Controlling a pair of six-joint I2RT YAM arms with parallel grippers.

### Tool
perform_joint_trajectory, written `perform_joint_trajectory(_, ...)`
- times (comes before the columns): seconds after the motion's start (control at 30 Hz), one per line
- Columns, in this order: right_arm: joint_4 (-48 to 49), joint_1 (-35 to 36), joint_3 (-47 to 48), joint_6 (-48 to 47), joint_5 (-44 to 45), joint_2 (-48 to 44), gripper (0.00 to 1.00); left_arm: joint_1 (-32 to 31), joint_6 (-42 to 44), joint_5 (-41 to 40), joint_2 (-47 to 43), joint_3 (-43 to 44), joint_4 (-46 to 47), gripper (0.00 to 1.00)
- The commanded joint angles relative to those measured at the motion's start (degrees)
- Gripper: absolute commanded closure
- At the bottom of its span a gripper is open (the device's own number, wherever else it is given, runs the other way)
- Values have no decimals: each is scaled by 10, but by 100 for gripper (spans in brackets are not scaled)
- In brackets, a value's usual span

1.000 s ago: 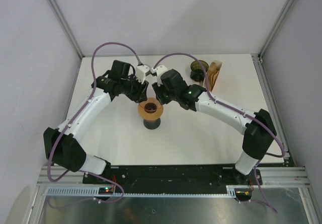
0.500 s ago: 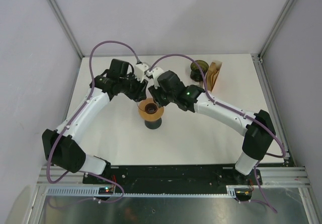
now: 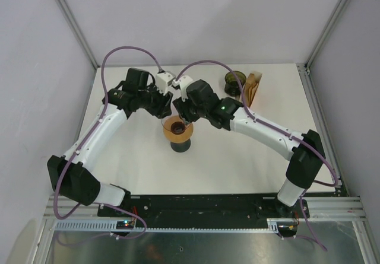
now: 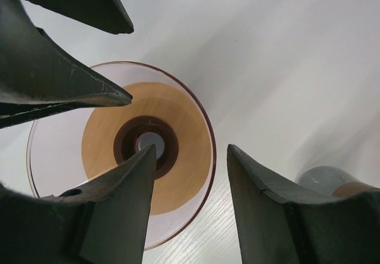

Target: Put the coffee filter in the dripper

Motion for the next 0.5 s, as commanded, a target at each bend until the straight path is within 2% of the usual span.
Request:
perform_joint_trajectory(0.0, -7, -5, 36, -12, 1, -16, 43, 7, 13, 6, -24, 30, 2, 46)
perform_joint_trajectory(0.27, -14, -50, 43, -13, -1, -64, 42, 27, 12, -1, -34, 53, 2, 38)
perform_joint_trajectory(0.47, -26, -148, 5, 19, 72, -118, 46, 57, 3, -6, -37, 69, 3, 30)
